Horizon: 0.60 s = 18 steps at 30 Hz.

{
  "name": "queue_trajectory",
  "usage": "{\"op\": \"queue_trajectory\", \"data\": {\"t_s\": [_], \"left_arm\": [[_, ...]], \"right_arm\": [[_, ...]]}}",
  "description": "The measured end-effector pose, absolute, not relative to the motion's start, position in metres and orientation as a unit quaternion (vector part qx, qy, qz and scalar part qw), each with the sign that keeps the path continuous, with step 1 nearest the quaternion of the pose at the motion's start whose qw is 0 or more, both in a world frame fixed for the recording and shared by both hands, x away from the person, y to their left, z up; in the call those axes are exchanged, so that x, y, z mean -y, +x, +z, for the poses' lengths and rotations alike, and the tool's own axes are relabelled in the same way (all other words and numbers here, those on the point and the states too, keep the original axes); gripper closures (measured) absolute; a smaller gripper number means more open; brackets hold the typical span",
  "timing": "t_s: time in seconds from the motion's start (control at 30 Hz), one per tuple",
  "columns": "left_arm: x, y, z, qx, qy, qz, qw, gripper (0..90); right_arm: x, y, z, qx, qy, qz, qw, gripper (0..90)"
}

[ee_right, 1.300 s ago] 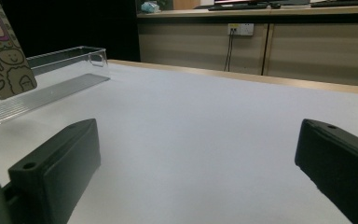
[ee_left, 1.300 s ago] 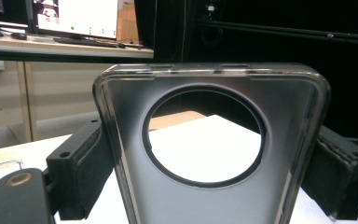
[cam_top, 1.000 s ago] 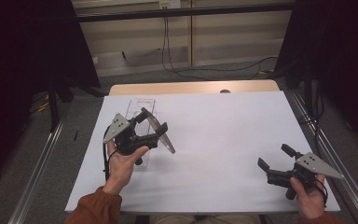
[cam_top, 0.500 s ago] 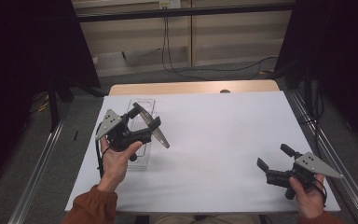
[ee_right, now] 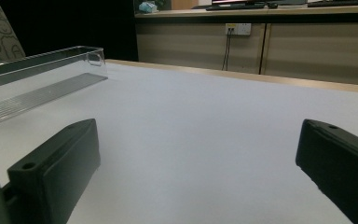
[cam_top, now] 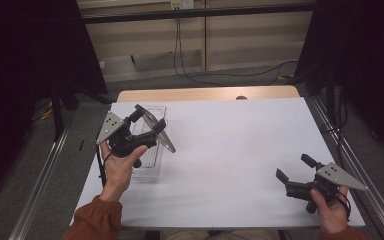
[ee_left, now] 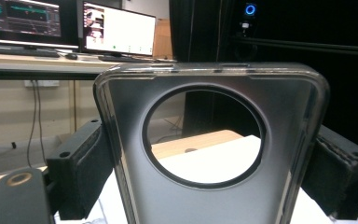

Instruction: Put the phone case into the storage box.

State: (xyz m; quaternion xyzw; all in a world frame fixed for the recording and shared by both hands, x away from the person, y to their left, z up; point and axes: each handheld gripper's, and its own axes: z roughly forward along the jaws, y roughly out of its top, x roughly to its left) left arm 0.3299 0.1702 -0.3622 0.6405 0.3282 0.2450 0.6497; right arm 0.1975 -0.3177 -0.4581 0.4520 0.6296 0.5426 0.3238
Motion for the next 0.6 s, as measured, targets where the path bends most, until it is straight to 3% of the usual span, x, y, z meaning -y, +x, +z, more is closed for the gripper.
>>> {"op": "queue_trajectory", "data": {"t_s": [0.6], "left_arm": [[-0.185,0.341,-0.353,-0.36,0.605,0.294,0.646,12.7]], "right_arm": [[0.317,0.197,-0.458,-0.63,0.451,0.542,0.325,0.0]]}}
